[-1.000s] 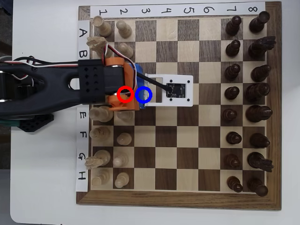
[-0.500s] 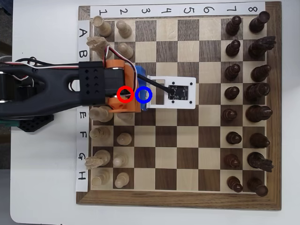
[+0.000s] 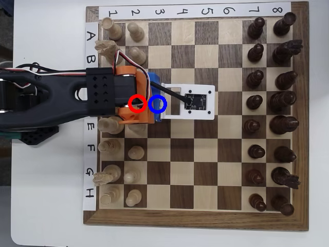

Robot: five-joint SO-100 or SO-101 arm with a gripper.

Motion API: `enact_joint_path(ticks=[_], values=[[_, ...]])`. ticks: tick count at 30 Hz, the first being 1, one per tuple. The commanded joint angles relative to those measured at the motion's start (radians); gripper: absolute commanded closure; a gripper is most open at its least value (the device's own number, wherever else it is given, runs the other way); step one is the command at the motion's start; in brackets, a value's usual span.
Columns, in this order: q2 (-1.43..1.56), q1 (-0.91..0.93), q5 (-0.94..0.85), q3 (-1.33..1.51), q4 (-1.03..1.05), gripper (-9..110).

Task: Move the piece to destination

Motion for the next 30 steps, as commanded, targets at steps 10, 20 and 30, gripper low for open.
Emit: enact_joint_path(ticks=[10, 20, 30], values=[[0.186, -0.012, 0.405, -0.006, -0.048, 82], [0.198, -0.043, 0.436, -0.041, 0.009, 81], [0.206, -0.069, 0.503, -0.166, 0.084, 80]])
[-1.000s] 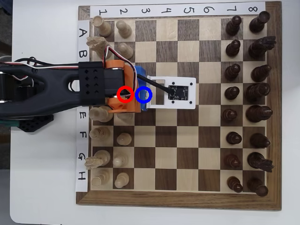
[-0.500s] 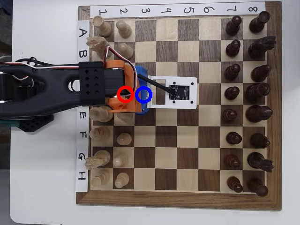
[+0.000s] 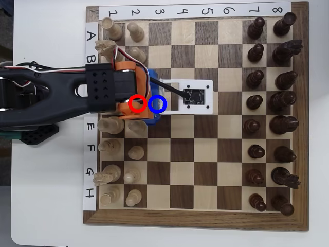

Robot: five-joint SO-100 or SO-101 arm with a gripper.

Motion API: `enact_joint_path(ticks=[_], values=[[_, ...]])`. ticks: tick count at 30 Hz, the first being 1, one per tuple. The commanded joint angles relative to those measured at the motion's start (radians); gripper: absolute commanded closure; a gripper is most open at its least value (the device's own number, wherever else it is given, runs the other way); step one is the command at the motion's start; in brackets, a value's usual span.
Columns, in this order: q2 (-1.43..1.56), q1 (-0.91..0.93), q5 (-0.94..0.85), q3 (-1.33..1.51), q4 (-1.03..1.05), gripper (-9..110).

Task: Move the piece to destination

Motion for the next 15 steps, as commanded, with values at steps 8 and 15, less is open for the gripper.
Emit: enact_joint_path(ticks=[8, 15], values=[[0.241, -0.046, 0.483, -0.224, 0.094, 78], [0.268, -0.055, 0.485, -0.278, 0.144, 78]])
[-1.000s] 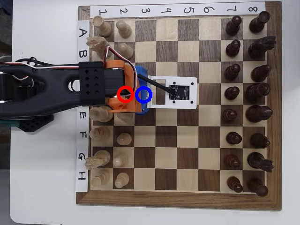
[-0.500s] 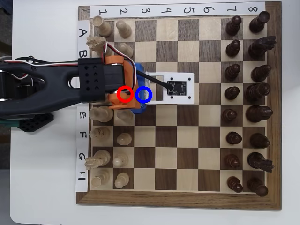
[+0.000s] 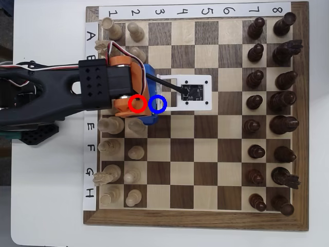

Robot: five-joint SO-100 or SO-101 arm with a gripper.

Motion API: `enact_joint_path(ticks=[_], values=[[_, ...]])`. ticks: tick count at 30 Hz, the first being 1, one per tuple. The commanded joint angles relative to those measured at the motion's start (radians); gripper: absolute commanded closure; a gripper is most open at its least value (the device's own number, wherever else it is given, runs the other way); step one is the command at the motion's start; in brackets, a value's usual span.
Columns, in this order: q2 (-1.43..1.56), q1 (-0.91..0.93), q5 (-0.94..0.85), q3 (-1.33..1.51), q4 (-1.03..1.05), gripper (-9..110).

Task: Move the piece to destination

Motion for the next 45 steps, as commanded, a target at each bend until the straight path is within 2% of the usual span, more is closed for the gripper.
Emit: enact_joint_path(ticks=[1, 22, 32, 45], values=[[0.225, -0.044, 0.485, -0.222, 0.061, 79], [0.299, -0.075, 0.454, -0.454, 0.287, 79], [0.357, -0.074, 0.334, -0.58, 0.391, 87], [0.479, -0.002, 0.153, -0.607, 0.411, 101]])
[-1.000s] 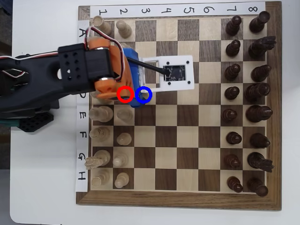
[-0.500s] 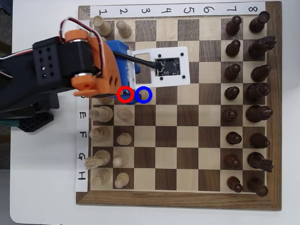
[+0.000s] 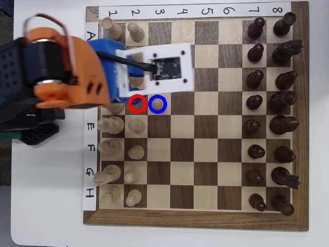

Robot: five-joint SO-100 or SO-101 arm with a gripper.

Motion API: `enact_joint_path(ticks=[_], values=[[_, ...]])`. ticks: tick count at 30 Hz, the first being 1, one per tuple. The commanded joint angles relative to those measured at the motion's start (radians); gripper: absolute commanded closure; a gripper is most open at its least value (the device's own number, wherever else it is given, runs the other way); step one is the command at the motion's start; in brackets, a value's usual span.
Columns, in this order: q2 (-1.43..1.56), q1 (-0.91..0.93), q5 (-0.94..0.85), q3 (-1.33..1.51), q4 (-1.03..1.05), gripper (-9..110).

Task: Move the piece to destination

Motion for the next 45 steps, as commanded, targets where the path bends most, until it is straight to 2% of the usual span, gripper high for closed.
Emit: enact_joint_path(ticks=[1, 10, 20, 29, 38, 45], values=[[0.235, 0.057, 0.13, -0.186, 0.021, 101], [0.264, 0.13, -0.034, -0.213, 0.021, 101], [0.308, 0.305, -0.379, -0.221, 0.006, 101], [0.416, 0.549, -0.68, -0.046, -0.235, 101], [0.591, 0.781, -0.91, 0.265, -0.569, 101], [0.689, 0.919, -1.074, 0.413, -0.653, 101]])
